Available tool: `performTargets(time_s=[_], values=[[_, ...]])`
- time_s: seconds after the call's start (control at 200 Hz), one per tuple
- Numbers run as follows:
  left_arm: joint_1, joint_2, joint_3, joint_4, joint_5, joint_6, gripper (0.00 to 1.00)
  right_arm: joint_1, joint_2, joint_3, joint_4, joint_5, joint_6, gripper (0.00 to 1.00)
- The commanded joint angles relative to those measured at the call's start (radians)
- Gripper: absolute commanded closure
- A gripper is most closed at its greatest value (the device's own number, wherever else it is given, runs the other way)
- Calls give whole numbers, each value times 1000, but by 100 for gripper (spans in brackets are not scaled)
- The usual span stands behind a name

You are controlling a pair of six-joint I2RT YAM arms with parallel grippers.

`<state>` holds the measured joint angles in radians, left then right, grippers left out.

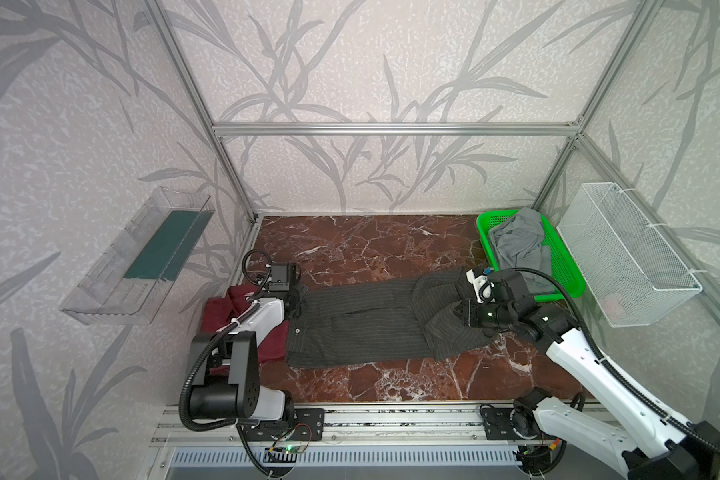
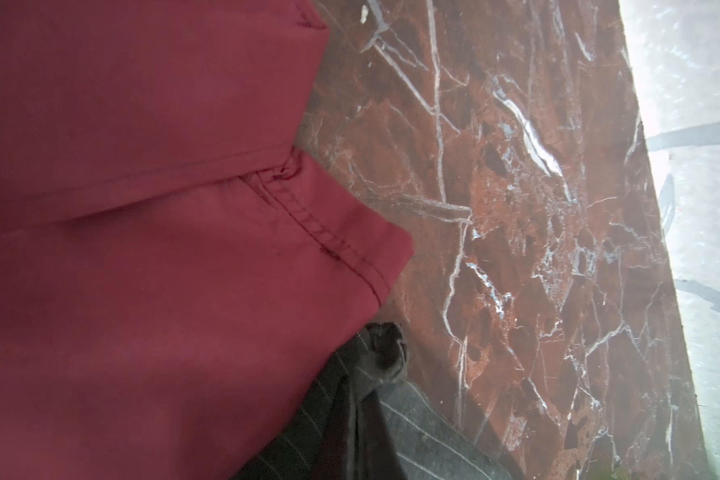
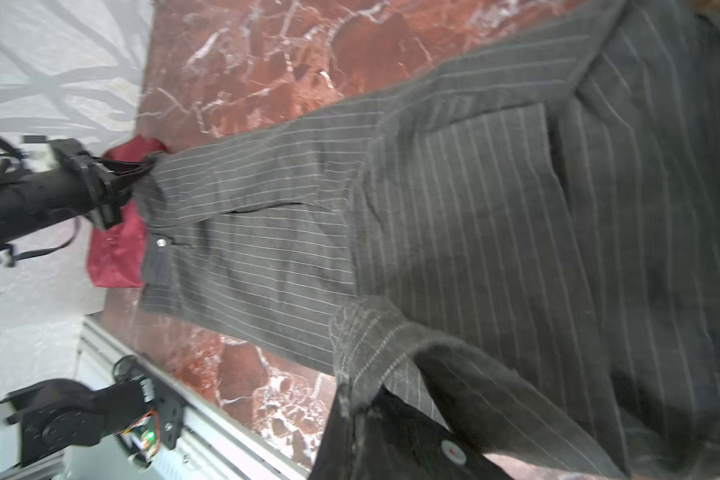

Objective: Fold and stack the long sleeve shirts
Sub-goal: 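Drag the held sleeve toward the shirt's middle with the right gripper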

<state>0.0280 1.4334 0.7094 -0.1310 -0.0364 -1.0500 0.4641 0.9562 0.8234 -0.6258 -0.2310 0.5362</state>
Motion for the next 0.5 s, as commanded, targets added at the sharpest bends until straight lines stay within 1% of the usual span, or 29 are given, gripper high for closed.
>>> performTargets(time_s=[0.0,0.055,0.155,0.27,0.34,0.41,0.465,0.495], values=[[-1,-18,-5,-23,-33,17,100,4,-77,8,9,65,11,100],[-1,-15,4,-24,-28,21,100,4,-84,42,6,56,-16,100],[-1,-15,37,-55,-26,29,100,7,-1,155,-43,-2,-71,100],[2,-40,73,-107,-63,43,100,48,73,229,-14,-44,-89,100],[3,-62,81,-117,-88,48,92,115,143,289,-21,-31,-118,100],[8,-93,83,-120,-108,61,86,197,216,356,-26,-5,-148,100],[15,-117,89,-136,-115,68,83,246,269,401,-16,-10,-156,100],[17,-128,95,-146,-120,72,79,260,292,417,1,-20,-153,100]])
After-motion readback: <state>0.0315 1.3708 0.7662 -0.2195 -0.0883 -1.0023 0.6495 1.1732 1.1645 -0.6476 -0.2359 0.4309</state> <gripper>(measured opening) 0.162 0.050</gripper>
